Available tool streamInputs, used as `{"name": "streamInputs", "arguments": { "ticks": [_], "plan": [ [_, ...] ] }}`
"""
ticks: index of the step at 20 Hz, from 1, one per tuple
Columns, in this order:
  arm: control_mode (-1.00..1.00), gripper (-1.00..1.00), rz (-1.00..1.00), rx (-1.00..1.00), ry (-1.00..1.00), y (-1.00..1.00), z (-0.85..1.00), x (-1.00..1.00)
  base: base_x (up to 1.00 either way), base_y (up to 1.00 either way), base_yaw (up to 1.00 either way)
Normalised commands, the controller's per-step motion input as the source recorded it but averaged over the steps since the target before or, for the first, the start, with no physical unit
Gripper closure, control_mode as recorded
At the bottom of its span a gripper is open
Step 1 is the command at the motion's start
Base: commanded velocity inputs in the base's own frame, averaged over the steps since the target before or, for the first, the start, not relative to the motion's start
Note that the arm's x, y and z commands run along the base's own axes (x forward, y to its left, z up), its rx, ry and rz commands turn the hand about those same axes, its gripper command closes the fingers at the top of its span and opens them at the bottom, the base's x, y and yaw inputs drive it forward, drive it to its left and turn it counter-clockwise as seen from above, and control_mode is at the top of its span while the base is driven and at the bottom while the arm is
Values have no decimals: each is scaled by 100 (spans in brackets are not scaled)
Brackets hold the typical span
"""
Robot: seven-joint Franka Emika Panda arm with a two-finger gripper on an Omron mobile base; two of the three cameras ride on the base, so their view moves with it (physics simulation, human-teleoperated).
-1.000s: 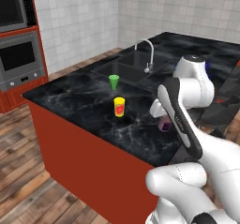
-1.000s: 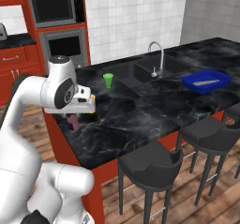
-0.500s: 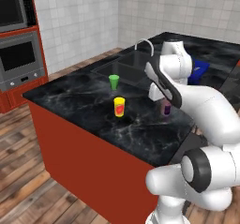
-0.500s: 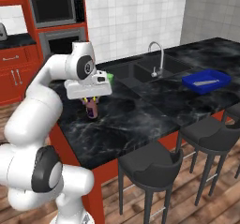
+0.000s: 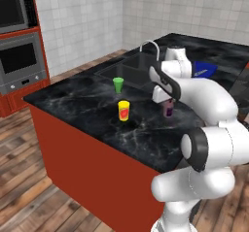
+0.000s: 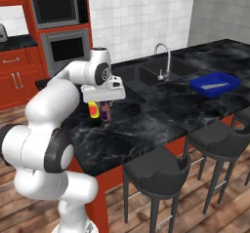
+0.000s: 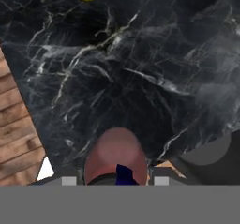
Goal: Place the drinks on the dining counter in a tight cluster.
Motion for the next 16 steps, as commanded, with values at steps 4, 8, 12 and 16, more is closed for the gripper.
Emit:
{"name": "streamInputs", "arguments": {
  "ticks": [4, 8, 12, 16],
  "plan": [
    [-100, 100, 0, 2, -2, 0, -59, 24, 0, 0, 0],
    [-100, 100, 0, 0, 0, 0, -61, 33, 0, 0, 0],
    [-100, 100, 0, 0, -1, 0, -47, 28, 0, 0, 0],
    [-100, 100, 0, 0, 0, 0, -17, 21, 0, 0, 0]
  ]
}}
